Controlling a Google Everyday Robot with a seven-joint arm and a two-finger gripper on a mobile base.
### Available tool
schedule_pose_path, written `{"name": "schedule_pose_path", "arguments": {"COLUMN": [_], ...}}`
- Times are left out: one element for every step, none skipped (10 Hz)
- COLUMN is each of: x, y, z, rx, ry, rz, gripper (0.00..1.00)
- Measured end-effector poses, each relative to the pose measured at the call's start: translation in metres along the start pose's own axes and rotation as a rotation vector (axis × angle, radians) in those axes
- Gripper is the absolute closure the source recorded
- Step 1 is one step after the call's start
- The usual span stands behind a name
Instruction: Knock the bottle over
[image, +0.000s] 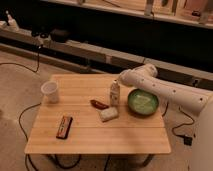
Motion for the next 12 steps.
{"name": "schedule_pose_path", "arguments": {"x": [-0.004,-0.003,-0.002,-0.005,-0.016,-0.037,-0.072,-0.107,-0.135,-0.156,-0.172,-0.18], "y": [0.003,0.005,0.008,0.01,0.012,0.015,0.021,0.032,0.042,0.041,0.037,0.03], "z": [-0.002,-0.004,-0.007,-0.009,-0.012,-0.015,-0.019,-0.024,-0.03,-0.039,-0.05,-0.059], "rx": [-0.018,-0.029,-0.04,-0.045,-0.049,-0.058,-0.077,-0.105,-0.129,-0.116,-0.09,-0.061], "ry": [-0.025,-0.043,-0.07,-0.102,-0.156,-0.23,-0.334,-0.442,-0.535,-0.605,-0.659,-0.682], "rz": [0.019,0.034,0.046,0.047,0.028,-0.016,-0.092,-0.172,-0.246,-0.317,-0.388,-0.445], "gripper": [1.0,1.0,1.0,1.0,1.0,1.0,1.0,1.0,1.0,1.0,1.0,1.0]}}
